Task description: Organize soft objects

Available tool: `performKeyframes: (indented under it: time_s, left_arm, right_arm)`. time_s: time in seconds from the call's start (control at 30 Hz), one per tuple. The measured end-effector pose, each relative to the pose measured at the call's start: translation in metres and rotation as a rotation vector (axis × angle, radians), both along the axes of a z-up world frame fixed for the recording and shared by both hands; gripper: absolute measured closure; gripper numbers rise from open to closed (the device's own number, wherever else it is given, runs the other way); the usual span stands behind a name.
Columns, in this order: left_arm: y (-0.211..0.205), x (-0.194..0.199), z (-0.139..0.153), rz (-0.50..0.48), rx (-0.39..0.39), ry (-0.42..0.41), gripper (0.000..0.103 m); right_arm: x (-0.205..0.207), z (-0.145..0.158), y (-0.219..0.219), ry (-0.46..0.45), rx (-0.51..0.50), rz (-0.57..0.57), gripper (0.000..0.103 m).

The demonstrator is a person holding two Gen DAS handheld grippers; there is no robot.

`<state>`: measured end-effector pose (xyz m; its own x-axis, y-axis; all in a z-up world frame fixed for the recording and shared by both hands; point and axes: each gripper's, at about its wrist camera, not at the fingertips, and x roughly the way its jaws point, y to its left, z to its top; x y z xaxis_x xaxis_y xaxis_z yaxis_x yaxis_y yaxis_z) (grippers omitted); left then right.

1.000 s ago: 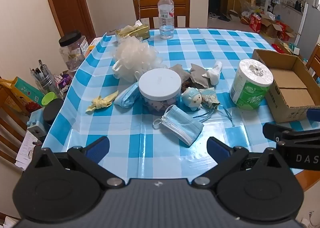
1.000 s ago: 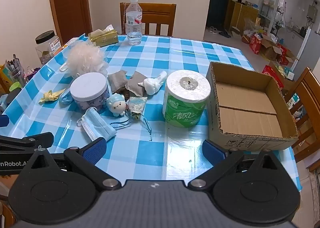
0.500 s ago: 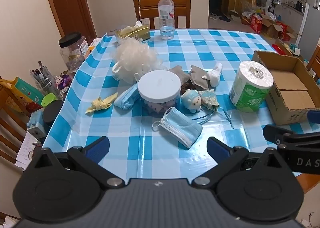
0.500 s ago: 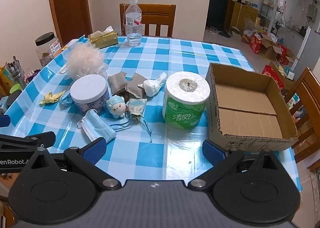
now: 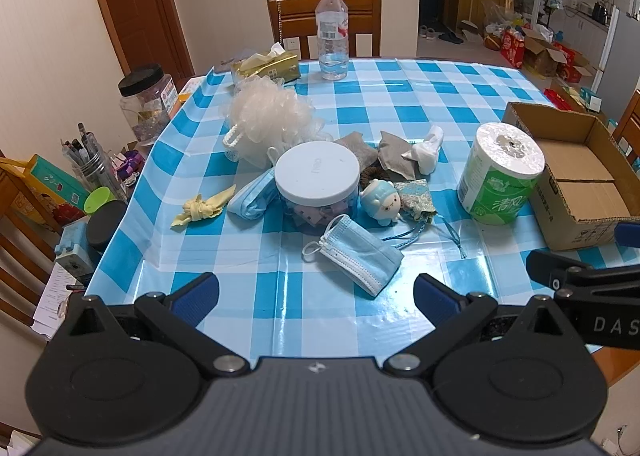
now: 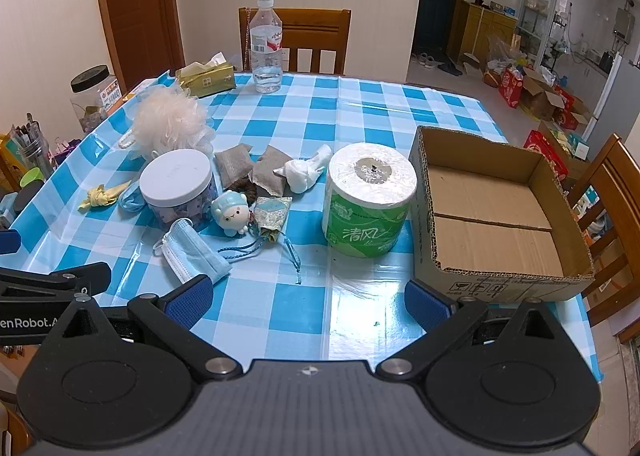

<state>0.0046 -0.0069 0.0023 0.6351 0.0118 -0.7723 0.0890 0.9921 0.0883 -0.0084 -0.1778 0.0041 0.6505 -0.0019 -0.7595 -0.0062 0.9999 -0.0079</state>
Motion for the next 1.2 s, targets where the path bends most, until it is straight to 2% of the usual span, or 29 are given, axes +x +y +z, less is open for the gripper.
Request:
performKeyframes:
  time_s: [1.2]
  left_arm:
    - [-0.007, -0.012, 0.014, 0.006, 0.002, -0.015, 0.001]
  right_arm:
    - [-0.01, 0.005, -0.011, -0.032, 0.009, 0.041, 0.0]
